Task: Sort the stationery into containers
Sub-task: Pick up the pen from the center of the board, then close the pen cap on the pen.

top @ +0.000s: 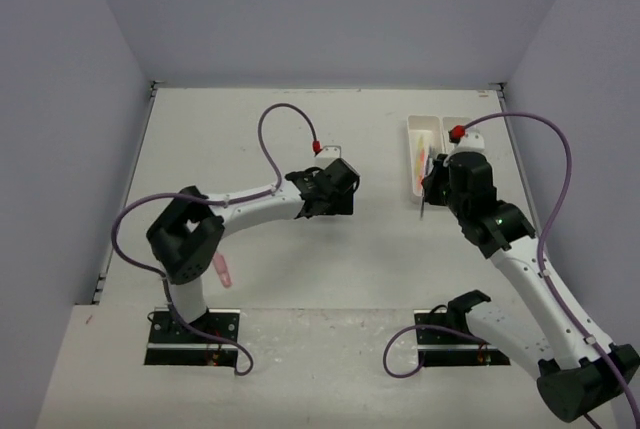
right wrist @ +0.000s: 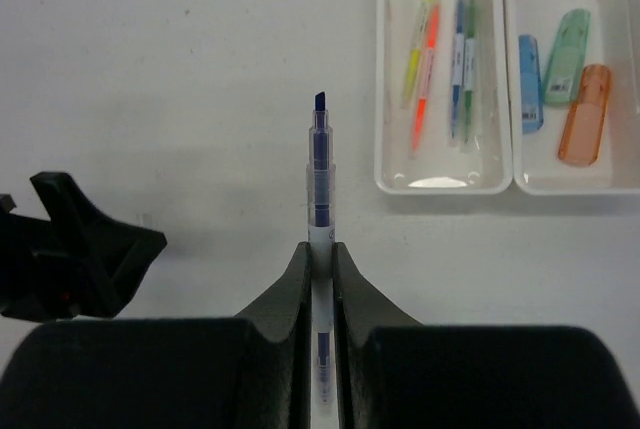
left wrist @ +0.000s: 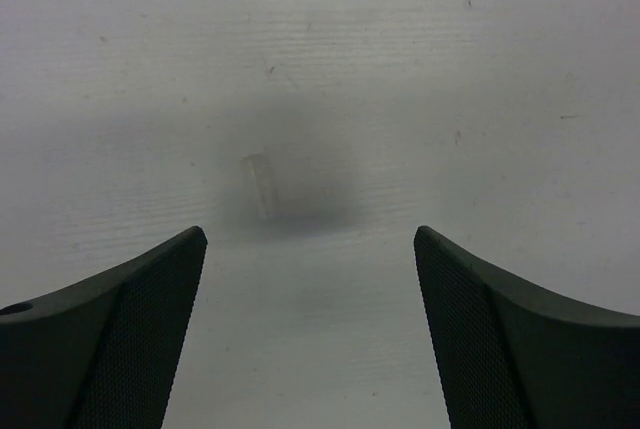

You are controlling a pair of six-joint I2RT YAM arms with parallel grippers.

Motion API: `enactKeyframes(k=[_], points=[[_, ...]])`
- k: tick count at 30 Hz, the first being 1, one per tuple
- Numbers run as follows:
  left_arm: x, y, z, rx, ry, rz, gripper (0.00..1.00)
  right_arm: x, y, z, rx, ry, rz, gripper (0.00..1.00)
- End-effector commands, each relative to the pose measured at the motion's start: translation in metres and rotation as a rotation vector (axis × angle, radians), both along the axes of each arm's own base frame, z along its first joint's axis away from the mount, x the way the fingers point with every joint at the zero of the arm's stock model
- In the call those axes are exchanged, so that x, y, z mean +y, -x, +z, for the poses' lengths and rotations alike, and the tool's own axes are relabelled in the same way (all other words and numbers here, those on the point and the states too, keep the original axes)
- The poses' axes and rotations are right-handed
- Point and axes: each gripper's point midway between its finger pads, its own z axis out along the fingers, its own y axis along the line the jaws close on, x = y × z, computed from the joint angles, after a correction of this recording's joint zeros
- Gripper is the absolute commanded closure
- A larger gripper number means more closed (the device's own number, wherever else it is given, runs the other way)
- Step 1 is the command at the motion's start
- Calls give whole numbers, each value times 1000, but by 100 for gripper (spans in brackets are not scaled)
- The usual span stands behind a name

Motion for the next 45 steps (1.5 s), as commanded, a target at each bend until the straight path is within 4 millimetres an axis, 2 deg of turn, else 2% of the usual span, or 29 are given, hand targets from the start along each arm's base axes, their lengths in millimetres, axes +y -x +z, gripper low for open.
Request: enactKeyframes(k=[1, 3, 7, 12, 17, 26, 32, 36, 38, 39, 40, 45], points=[[-1, -14, -9, -45, -74, 120, 17, 15, 4, -8, 20, -20, 101, 100], [3, -13, -16, -40, -98, 135, 22, 17, 5, -7, 17, -23, 112, 100], [10, -17, -24, -45, -134, 153, 42, 24, 7, -5, 4, -43, 151, 100], [11, -19, -30, -44, -155, 154, 44, 26, 8, -1, -8, -50, 167, 100], [17, -22, -42, -32, -160, 159, 60, 28, 10, 1, -17, -57, 183, 100], [8, -29, -53, -29, -121, 125, 61, 35, 12, 0, -8, -64, 228, 100], [16, -28, -65, -6, -144, 135, 75, 35, 13, 4, -21, -67, 230, 100], [21, -25, -69, 3, -156, 138, 78, 35, 12, 5, -27, -66, 233, 100], [22, -24, -73, 11, -164, 122, 87, 36, 13, 6, -31, -68, 238, 100], [21, -24, -73, 12, -166, 110, 87, 36, 13, 6, -32, -67, 237, 100], [16, -21, -77, 31, -161, 75, 100, 35, 13, 7, -34, -68, 236, 100], [-9, -22, -69, -16, -200, -262, 100, 34, 15, 12, -54, -69, 238, 100]])
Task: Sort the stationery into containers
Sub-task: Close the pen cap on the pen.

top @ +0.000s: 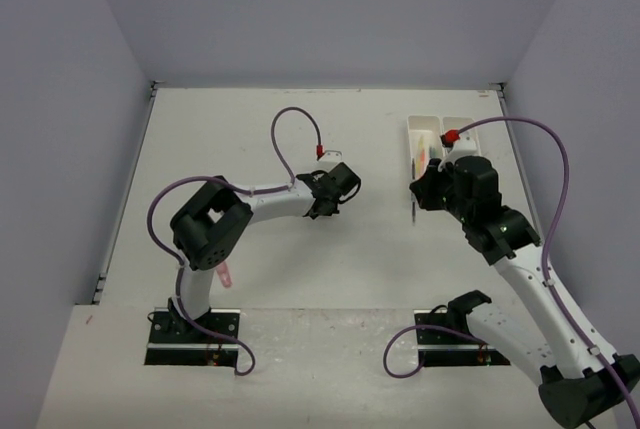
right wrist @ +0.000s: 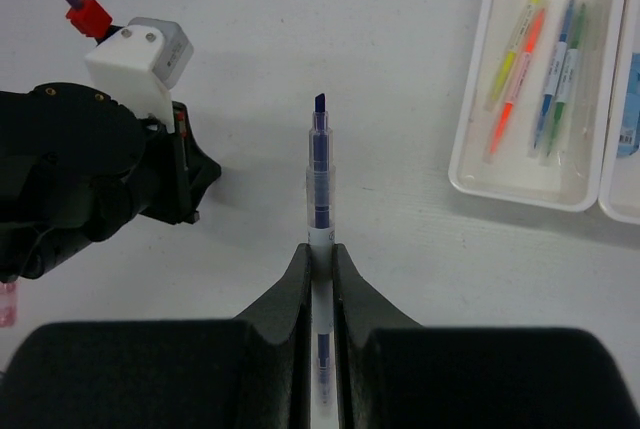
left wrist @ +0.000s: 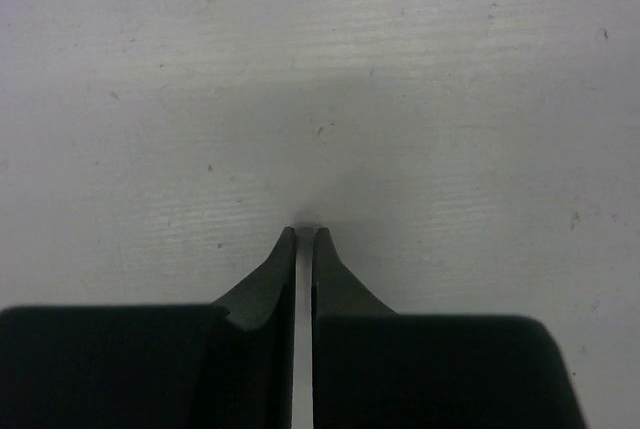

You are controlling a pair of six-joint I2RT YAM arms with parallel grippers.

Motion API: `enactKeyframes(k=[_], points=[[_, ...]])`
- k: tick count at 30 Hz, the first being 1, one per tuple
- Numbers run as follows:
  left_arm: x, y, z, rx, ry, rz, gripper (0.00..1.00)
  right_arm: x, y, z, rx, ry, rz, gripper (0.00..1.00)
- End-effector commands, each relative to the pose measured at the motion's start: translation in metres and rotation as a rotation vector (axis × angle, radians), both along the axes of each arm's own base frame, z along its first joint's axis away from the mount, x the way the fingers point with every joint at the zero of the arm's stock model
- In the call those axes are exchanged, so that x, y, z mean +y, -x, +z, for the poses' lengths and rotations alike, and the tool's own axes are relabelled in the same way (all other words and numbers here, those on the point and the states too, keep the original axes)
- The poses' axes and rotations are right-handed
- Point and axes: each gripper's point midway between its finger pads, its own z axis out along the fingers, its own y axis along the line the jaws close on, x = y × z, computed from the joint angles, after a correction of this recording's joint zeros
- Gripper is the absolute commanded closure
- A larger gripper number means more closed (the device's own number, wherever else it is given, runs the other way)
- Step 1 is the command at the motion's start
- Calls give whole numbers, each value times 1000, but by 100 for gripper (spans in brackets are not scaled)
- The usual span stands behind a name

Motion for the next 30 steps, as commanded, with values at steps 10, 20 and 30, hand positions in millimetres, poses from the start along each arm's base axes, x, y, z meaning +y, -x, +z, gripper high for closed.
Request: enactKeyframes(k=[10, 20, 30], points=[[-50, 46, -9, -45, -13, -1056, 83, 2, 0, 22, -97, -12, 41, 100], [-35, 60, -38, -28, -113, -1102, 65, 3, 0, 22, -106, -10, 44, 100], [-50, 25, 24, -195, -64, -868, 27, 4, -2, 21, -98, -4, 46, 100]])
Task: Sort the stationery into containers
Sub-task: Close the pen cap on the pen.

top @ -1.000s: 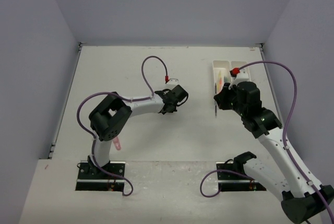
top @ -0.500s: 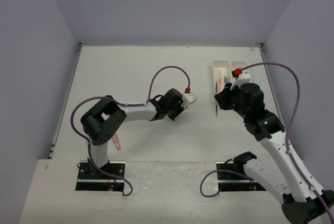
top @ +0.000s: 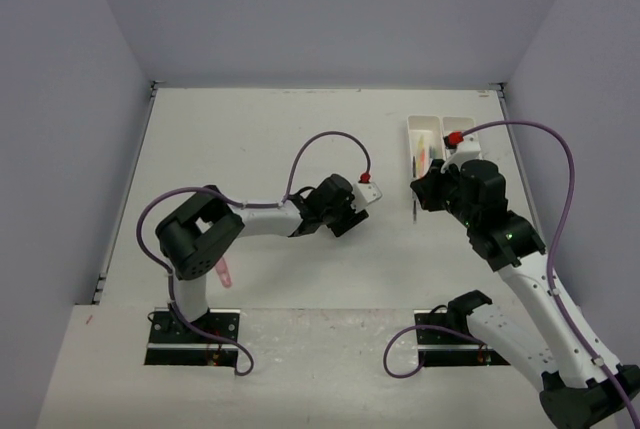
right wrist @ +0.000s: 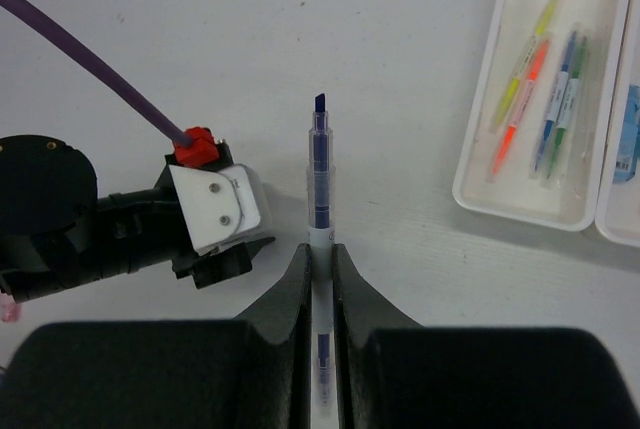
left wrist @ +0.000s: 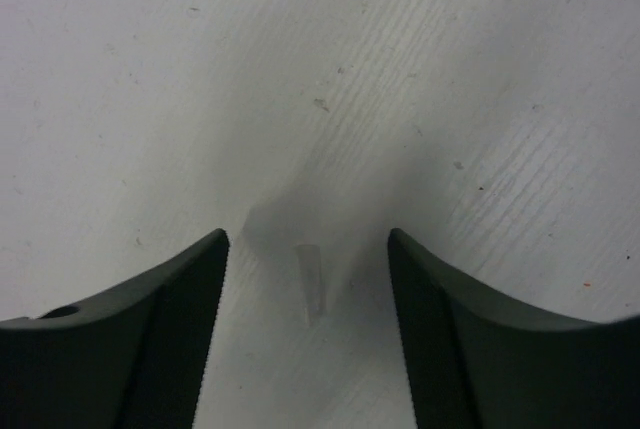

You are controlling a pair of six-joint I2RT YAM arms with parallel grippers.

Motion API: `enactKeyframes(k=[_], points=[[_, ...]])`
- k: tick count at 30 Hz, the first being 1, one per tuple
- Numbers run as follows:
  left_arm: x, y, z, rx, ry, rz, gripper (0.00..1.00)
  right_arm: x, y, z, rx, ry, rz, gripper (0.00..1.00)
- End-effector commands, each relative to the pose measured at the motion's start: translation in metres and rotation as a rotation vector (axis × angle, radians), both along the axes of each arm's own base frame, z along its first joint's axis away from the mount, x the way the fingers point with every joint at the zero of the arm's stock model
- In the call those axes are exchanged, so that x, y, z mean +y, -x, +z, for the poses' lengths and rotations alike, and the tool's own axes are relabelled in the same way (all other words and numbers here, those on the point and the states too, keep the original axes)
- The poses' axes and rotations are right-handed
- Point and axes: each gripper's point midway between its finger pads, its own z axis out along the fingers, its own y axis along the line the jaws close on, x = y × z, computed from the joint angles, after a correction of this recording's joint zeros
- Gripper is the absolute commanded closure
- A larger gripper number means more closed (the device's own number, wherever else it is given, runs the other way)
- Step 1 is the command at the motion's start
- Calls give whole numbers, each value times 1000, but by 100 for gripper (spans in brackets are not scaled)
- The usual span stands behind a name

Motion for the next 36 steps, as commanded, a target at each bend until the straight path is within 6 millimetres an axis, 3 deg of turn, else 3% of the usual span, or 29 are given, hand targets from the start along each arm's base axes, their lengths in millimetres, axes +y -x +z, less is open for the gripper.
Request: enactKeyframes(k=[1, 2, 3, 5, 6, 8, 9, 11, 12, 14, 17, 19, 20, 23, 26, 28, 29, 32, 36], points=[[7, -8, 31, -24, 34, 148, 20, 3, -6, 7, -31, 3, 13, 100], [5, -11, 41, -37, 57, 159, 5, 3, -6, 6, -30, 3, 12, 100], [9, -15, 57, -42, 78, 223, 0, 2, -7, 6, -30, 4, 10, 100], [25, -26, 80, -74, 111, 408, 0, 2, -7, 8, -34, 4, 7, 100], [43, -35, 97, -93, 142, 589, 0, 1, -6, 9, -38, 4, 4, 100], [61, -43, 128, -103, 241, 808, 0, -3, -6, 12, -52, 4, -18, 100], [71, -42, 132, -66, 324, 988, 0, -6, -6, 14, -64, 3, -32, 100], [100, -19, 123, 49, 321, 1263, 0, -12, -6, 20, -98, -6, -65, 100], [98, -22, 129, 52, 340, 1278, 0, -13, -5, 21, -104, -6, -70, 100], [95, 6, 108, 246, 381, 1480, 0, -14, -6, 24, -114, -9, -77, 100], [79, 16, 90, 363, 401, 1550, 0, -15, -6, 23, -110, -6, -80, 100], [71, 22, 64, 408, 337, 1662, 0, -14, -5, 20, -108, -7, -73, 100], [68, 21, 66, 419, 335, 1691, 0, -13, -4, 20, -110, -10, -68, 100], [57, 19, 44, 444, 276, 1751, 0, -8, -3, 18, -104, -21, -43, 100], [43, 1, 40, 418, 318, 1699, 1, -5, -3, 17, -100, -26, -26, 100], [44, -6, 38, 381, 301, 1705, 3, -3, -1, 17, -99, -27, -11, 100], [54, -3, 36, 356, 263, 1738, 4, -2, -1, 17, -98, -29, -6, 100], [57, -2, 26, 380, 259, 1758, 9, 0, -2, 15, -96, -33, 1, 100], [51, -1, 17, 415, 277, 1770, 10, 2, -4, 12, -84, -28, 8, 100]])
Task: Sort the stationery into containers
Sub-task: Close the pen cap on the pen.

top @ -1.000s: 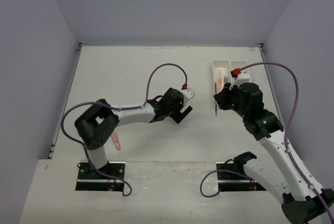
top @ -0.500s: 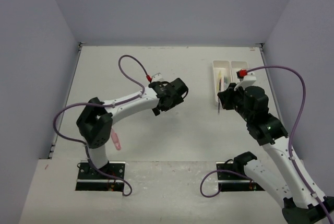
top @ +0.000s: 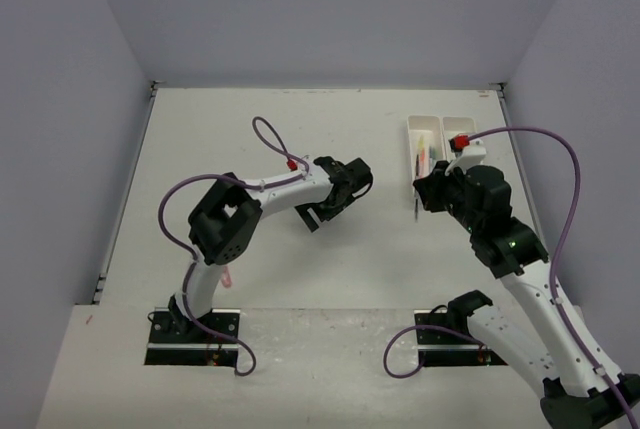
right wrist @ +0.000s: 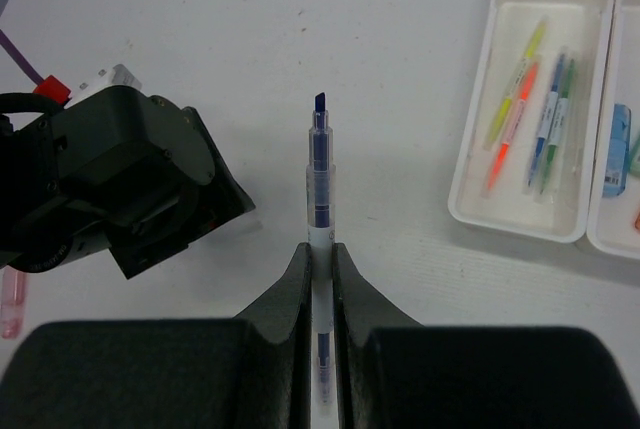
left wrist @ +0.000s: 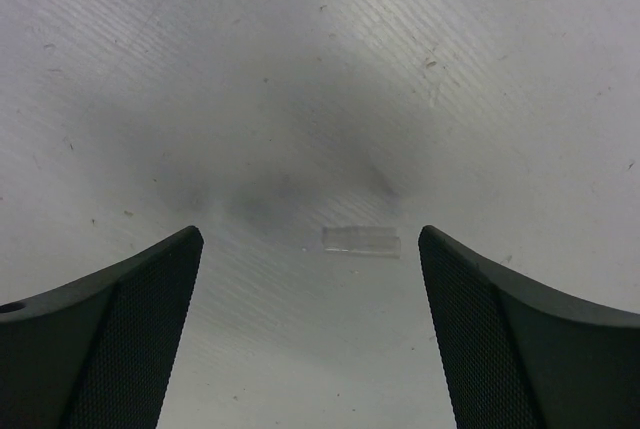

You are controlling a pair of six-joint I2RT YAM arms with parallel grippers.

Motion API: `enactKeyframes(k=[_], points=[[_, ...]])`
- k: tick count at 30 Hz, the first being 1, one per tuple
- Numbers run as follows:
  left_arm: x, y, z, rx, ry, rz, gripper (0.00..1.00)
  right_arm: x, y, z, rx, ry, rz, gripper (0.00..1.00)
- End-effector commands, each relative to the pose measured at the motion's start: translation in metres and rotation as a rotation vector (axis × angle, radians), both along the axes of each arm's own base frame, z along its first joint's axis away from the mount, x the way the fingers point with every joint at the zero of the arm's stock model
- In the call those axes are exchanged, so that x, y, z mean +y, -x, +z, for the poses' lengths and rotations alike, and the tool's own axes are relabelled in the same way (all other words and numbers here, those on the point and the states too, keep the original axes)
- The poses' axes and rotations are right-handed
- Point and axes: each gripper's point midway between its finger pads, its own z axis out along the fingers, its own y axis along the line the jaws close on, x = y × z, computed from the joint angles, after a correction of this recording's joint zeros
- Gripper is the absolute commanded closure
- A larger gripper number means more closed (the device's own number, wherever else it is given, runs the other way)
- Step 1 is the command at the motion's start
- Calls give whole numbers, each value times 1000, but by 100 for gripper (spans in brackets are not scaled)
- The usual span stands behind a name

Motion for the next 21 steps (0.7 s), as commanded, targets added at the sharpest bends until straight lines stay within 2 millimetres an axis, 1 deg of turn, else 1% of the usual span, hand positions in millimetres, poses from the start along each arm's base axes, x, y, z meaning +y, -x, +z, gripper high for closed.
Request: enactKeyframes(k=[1, 3, 4, 6, 8, 12, 17, 19, 21], points=[[0, -7, 4, -27, 27, 78, 11, 6, -5, 4, -25, -10, 25, 100], [-6, -7, 0, -15, 58, 114, 20, 6, -6, 3, -24, -8, 26, 100], [-10, -6, -2, -4, 76, 127, 22, 6, -6, 3, -26, -8, 25, 100], [-17, -3, -5, 18, 108, 154, 23, 6, -6, 3, -26, -9, 24, 100], [-25, -3, -3, 29, 140, 184, 23, 10, -5, 3, -24, -15, 45, 100], [-31, 0, -8, 51, 154, 226, 23, 10, -3, 4, -29, -19, 53, 100], [-34, -4, -18, 51, 150, 222, 24, 12, -1, 4, -32, -24, 66, 100], [-33, -4, -21, 54, 144, 225, 26, 12, -1, 5, -32, -24, 68, 100], [-32, -4, -23, 56, 137, 230, 31, 12, -1, 5, -33, -24, 66, 100]])
